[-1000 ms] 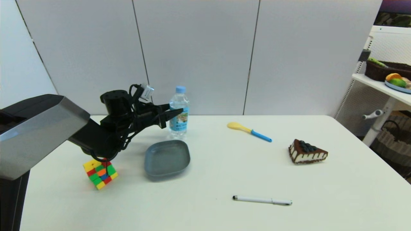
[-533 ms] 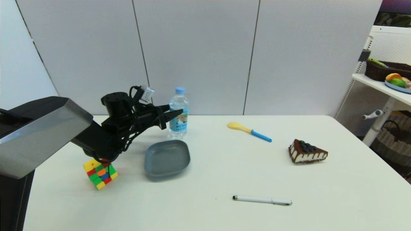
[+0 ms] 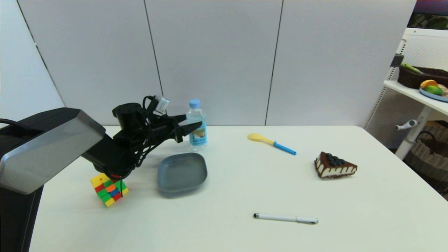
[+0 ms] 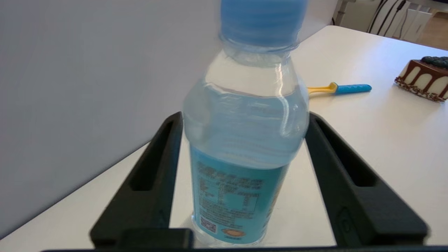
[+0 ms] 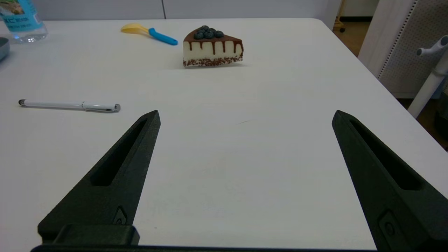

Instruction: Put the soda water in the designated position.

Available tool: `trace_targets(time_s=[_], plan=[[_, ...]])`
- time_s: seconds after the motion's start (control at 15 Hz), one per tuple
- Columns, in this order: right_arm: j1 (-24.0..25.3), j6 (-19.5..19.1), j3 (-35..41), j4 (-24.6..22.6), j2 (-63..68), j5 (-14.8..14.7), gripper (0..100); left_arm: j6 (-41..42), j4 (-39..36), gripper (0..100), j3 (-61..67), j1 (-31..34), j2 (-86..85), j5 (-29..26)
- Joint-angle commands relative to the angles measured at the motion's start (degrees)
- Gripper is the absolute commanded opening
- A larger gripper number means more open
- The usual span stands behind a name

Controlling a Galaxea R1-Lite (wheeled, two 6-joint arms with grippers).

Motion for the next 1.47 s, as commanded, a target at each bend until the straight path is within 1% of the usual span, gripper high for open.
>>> trace_targets(time_s=[0.07,0.27,0.33,0.4,0.47,0.6,0.67,0.73,0.8,0.93,1.0,1.07,1.13,1.27,1.47], plan=[[0.0,0.0,0.0,0.0,0.1,0.0,100,-0.1,-1.0,100,-0.3,0.1,-1.1,-0.2],[0.0,0.0,0.0,0.0,0.1,0.0,100,-0.8,0.7,100,-2.0,0.2,-5.9,0.4],[0.0,0.0,0.0,0.0,0.1,0.0,100,-1.1,3.3,100,-2.7,0.2,-9.3,2.4],[0.0,0.0,0.0,0.0,0.1,0.0,100,-1.0,8.3,100,-3.9,0.2,-13.7,6.6],[0.0,0.0,0.0,0.0,0.1,0.0,100,-0.9,13.7,100,-5.2,0.2,-17.8,9.6],[0.0,0.0,0.0,0.0,0.1,0.0,100,-0.2,29.8,100,-6.7,0.2,-28.5,14.4],[0.0,0.0,0.0,0.0,0.1,0.0,100,0.9,38.4,100,-7.9,0.2,-34.0,17.8],[0.0,0.0,0.0,0.0,0.1,0.0,100,2.4,46.4,100,-9.2,0.5,-38.9,22.3],[0.0,0.0,0.0,0.0,0.1,0.0,100,5.5,54.7,100,-9.6,2.1,-45.4,29.0],[0.0,0.0,0.0,0.0,0.1,0.0,100,12.7,65.4,100,-7.8,4.8,-56.2,42.3],[0.0,0.0,0.0,0.0,0.1,0.0,100,14.6,69.5,100,-6.2,4.9,-61.0,47.2],[0.0,0.0,0.0,0.0,0.1,0.0,100,14.8,72.0,100,-2.8,4.9,-65.6,48.5],[0.0,0.0,0.0,0.0,0.1,0.0,100,14.5,72.9,100,3.1,5.0,-71.1,48.5],[0.0,0.0,0.0,0.0,0.1,0.0,100,13.8,71.8,100,18.5,5.0,-82.8,48.7],[0.0,0.0,0.0,0.0,0.1,0.0,100,13.0,71.2,100,36.0,5.0,-97.8,48.1]])
